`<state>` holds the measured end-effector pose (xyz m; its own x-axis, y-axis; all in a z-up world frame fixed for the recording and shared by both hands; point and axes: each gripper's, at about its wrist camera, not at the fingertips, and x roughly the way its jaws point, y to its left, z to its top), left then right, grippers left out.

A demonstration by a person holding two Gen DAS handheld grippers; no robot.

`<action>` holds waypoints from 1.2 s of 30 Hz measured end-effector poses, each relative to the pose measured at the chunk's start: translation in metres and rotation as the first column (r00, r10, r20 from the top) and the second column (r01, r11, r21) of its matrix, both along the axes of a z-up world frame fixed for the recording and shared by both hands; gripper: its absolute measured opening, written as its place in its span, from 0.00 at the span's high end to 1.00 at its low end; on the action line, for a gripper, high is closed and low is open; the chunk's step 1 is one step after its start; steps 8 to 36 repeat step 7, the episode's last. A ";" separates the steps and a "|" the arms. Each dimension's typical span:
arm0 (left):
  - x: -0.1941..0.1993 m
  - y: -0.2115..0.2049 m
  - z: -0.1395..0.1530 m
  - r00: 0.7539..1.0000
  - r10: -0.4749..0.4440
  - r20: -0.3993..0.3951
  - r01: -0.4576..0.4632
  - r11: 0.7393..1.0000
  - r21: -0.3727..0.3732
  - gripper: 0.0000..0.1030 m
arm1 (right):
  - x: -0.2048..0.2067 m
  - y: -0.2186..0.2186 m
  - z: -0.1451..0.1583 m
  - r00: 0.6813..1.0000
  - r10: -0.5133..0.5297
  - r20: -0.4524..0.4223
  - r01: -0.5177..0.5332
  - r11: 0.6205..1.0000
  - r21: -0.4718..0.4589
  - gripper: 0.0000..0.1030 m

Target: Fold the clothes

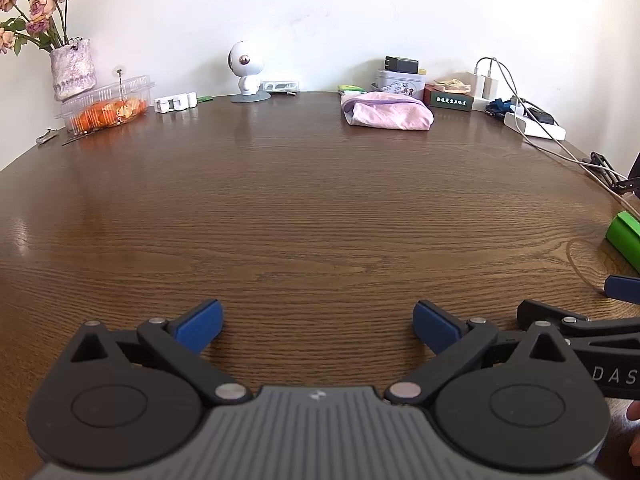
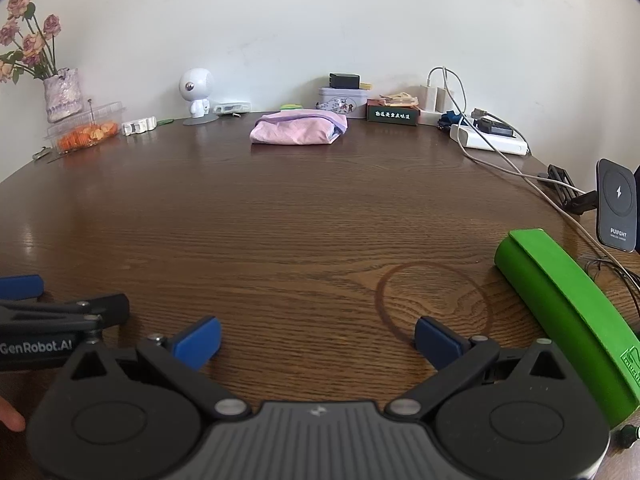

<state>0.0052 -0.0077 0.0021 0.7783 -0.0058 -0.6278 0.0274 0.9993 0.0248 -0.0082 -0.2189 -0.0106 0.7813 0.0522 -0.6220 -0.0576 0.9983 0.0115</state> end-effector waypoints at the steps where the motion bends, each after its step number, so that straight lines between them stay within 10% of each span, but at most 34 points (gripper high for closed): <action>1: 0.000 0.000 0.000 1.000 0.000 0.000 0.000 1.000 0.001 0.01 | 0.000 0.000 0.000 1.000 -0.001 0.000 0.001 1.000 0.001 0.00; 36: 0.001 -0.002 0.000 1.000 0.004 0.000 -0.004 1.000 0.002 0.01 | -0.001 0.001 0.000 1.000 -0.014 0.000 0.014 1.000 0.002 0.00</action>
